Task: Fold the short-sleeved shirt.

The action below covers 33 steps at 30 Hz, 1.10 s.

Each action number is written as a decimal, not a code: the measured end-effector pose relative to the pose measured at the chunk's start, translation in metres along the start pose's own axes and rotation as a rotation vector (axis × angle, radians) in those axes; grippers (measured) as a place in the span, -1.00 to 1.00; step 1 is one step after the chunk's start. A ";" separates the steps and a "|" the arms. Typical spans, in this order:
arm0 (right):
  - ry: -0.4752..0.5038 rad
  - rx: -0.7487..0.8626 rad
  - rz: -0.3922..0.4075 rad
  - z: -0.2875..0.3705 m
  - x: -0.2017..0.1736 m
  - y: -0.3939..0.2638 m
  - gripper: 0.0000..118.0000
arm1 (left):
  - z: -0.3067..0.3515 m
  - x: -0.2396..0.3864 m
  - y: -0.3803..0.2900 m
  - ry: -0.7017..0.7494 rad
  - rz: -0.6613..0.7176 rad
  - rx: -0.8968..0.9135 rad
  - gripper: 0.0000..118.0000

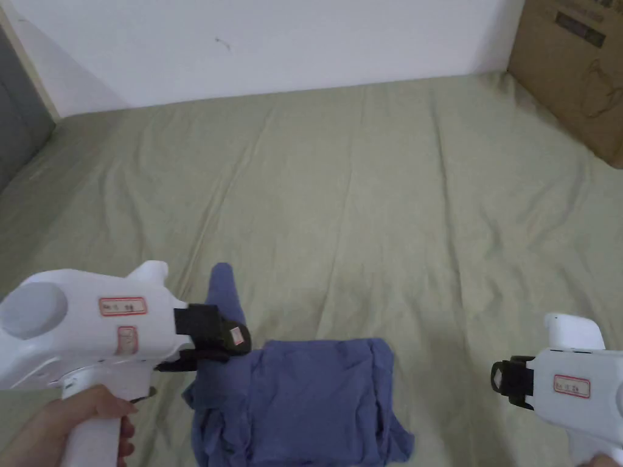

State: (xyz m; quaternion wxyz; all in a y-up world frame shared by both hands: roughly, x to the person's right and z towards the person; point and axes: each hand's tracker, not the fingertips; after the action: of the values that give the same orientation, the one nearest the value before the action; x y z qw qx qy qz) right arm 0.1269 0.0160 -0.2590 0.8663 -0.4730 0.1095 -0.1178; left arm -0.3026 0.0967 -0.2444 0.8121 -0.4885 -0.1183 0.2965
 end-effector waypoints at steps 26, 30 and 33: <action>0.025 -0.021 -0.018 -0.008 0.010 -0.008 -1.00 | -0.091 -0.029 -0.047 0.033 0.091 -0.113 -0.99; 0.030 -0.023 0.001 -0.006 0.006 -0.009 -1.00 | -0.116 -0.006 -0.051 -0.018 0.073 -0.153 -1.00; 0.029 -0.027 0.009 -0.005 0.006 -0.010 -1.00 | -0.138 0.022 -0.056 -0.022 0.005 -0.197 -1.00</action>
State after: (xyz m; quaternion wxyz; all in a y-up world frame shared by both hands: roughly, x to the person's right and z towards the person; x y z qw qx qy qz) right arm 0.1300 0.0050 -0.2531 0.8587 -0.4823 0.1258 -0.1193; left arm -0.1984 -0.0096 -0.2662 0.7580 -0.5630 -0.1548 0.2908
